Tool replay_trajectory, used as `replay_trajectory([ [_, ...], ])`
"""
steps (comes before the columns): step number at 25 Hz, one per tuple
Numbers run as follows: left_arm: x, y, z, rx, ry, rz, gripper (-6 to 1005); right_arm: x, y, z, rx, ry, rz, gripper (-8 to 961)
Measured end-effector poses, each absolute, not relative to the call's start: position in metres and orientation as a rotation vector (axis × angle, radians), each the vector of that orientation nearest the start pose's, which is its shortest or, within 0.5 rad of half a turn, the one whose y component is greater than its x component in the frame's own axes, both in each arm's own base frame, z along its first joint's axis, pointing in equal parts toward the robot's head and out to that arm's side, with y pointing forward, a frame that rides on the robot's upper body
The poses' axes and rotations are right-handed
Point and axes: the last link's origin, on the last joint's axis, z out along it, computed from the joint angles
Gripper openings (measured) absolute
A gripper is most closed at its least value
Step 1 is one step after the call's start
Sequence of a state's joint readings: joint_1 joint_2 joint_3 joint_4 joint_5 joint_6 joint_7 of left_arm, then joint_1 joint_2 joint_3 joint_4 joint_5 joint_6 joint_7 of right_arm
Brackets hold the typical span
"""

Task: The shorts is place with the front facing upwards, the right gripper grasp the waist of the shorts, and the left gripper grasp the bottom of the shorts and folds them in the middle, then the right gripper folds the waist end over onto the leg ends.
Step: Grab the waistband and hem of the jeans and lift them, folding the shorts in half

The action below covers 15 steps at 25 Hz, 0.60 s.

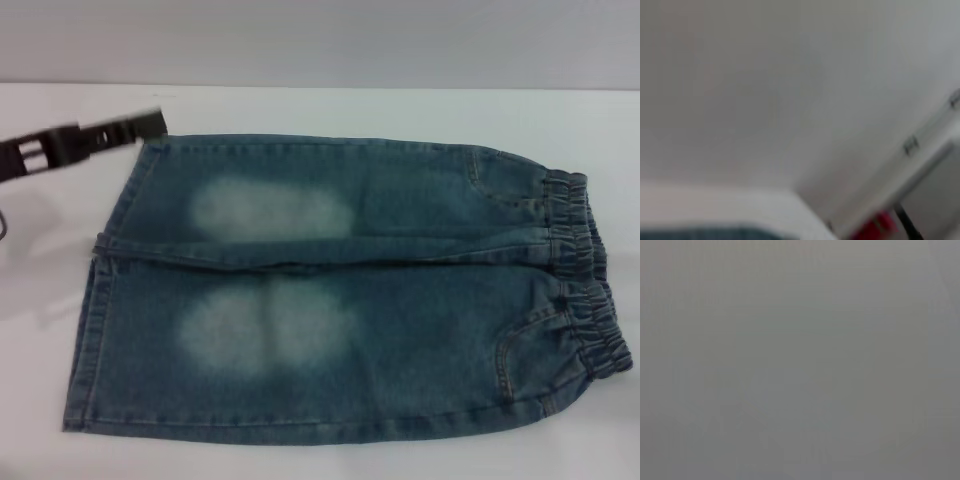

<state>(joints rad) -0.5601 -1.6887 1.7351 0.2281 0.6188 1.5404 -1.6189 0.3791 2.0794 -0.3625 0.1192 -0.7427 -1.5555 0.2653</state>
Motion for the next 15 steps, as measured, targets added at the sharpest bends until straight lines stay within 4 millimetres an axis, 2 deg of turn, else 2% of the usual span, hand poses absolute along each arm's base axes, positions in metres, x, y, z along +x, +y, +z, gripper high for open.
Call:
replay_trajectory([
  [1, -0.278, 0.346, 0.085, -2.529, -1.259, -1.088, 723, 0.363, 0.273, 0.043, -1.15, 0.543, 0.854, 683],
  [4, -0.277, 0.344, 0.087, -2.589, -1.316, -1.023, 723, 0.363, 0.274, 0.045, -1.149, 0.534, 0.852, 683],
  [5, -0.273, 0.339, 0.095, -2.683, -1.458, -0.867, 722, 0.363, 0.274, 0.046, -1.148, 0.53, 0.852, 683],
  [9, -0.275, 0.336, 0.098, -2.696, -1.561, -0.74, 721, 0.365, 0.275, 0.05, -1.147, 0.519, 0.845, 684],
  [11, -0.285, 0.332, 0.1, -2.647, -1.696, -0.585, 721, 0.367, 0.276, 0.051, -1.142, 0.526, 0.833, 684],
  [15, -0.29, 0.33, 0.101, -2.615, -1.755, -0.522, 719, 0.374, 0.28, 0.054, -1.126, 0.555, 0.799, 684],
])
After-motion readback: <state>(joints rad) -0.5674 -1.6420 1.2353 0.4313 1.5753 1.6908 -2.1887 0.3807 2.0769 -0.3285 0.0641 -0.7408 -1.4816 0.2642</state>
